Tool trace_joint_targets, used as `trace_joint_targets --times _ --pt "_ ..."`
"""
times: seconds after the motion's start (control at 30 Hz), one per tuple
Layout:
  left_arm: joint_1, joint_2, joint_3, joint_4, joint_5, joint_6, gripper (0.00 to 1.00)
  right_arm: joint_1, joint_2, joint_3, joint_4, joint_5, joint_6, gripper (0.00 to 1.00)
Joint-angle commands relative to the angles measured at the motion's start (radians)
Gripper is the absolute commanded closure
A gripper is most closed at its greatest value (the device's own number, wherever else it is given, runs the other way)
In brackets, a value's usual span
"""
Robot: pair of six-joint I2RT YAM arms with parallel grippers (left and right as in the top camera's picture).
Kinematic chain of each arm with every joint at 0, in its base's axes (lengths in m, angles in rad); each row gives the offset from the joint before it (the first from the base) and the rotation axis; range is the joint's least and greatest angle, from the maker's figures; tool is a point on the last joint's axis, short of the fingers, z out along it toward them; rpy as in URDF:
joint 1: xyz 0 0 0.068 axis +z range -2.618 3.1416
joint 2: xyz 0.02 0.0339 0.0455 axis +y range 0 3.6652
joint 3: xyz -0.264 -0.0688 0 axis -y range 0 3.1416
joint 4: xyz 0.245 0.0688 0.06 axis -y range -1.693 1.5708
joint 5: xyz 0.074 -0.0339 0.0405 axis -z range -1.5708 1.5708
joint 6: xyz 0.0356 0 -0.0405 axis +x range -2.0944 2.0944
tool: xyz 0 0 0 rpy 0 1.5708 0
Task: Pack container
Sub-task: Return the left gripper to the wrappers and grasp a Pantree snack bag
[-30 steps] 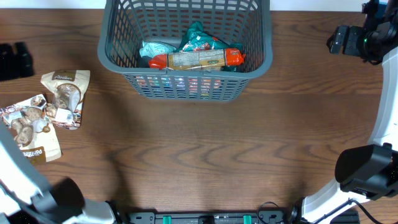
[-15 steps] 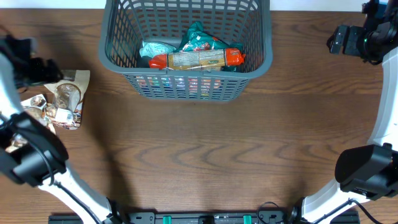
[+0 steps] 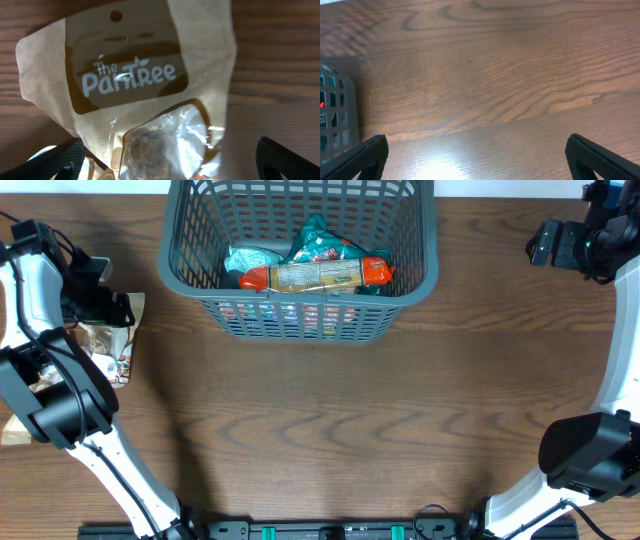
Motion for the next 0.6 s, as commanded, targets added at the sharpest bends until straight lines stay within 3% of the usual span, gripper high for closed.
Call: trace_joint_targets --times 0.0,0.33,0.57 --pt "0.004 0.009 0.003 -0.002 -0.047 0.019 0.01 0.001 0.010 -0.007 0.001 0.006 -0.005 0.01" --pt "0.006 0.010 -0.021 -0.024 -0.047 -0.005 0.01 0.000 0.010 -0.007 0.020 0.007 -0.005 0.01" --pt "0.006 0.010 -0.172 0.057 -0.045 -0.012 0.01 0.000 0.010 -0.007 0.016 0.006 -0.005 0.01"
